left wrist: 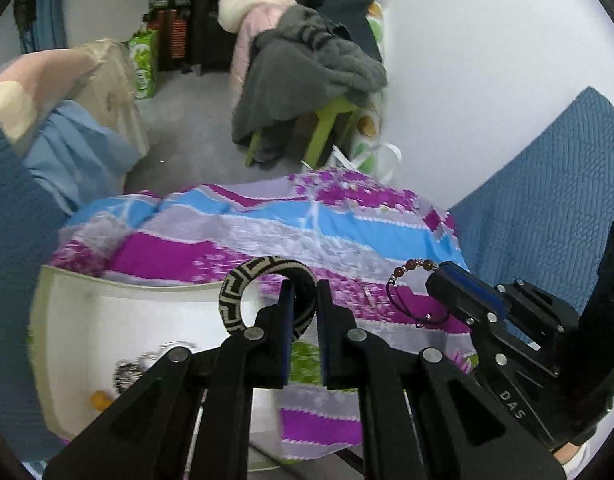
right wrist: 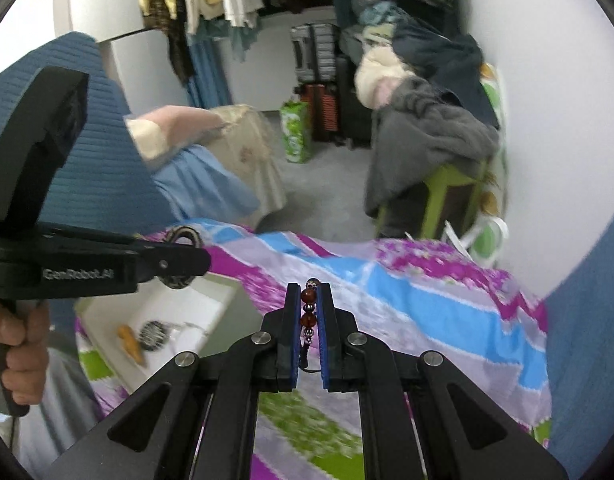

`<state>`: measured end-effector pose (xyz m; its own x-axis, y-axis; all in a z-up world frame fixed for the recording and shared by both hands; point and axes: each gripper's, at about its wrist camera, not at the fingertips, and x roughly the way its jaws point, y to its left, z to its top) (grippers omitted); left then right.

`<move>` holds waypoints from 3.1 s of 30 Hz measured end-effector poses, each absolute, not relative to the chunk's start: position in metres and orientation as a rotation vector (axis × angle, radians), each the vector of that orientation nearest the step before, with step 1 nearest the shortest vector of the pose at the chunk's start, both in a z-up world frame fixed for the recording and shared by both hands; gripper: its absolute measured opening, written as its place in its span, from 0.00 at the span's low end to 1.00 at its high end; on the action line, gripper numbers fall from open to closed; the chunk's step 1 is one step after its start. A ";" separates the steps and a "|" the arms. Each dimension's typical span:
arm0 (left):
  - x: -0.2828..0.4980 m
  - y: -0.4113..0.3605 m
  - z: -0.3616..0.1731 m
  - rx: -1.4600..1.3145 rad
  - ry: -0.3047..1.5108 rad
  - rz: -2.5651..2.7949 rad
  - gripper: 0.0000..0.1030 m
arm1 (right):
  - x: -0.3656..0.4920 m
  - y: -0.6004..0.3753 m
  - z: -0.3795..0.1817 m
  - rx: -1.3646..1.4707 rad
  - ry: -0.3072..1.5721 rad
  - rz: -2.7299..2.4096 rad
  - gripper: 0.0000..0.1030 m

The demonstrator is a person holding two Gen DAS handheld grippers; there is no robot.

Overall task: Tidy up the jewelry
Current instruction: 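Carry the bangle and bead bracelet into the box and open both grippers, then grasp the small silver pin on the keyring with the right gripper, then carry the silver pin into the box and open the right gripper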

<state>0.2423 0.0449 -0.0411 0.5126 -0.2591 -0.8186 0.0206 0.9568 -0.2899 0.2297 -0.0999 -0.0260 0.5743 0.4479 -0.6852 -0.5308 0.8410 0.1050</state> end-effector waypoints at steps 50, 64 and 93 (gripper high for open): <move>0.150 0.115 -0.098 -0.231 0.923 -0.028 0.67 | 0.275 -0.152 -0.151 -0.055 0.932 0.390 0.30; 0.143 0.113 -0.110 -0.283 0.923 -0.036 0.69 | 0.292 -0.163 -0.218 -0.145 1.043 0.329 0.10; 0.117 0.148 -0.059 -0.280 0.821 0.005 0.70 | 0.251 -0.032 -0.050 -0.072 0.804 0.569 0.03</move>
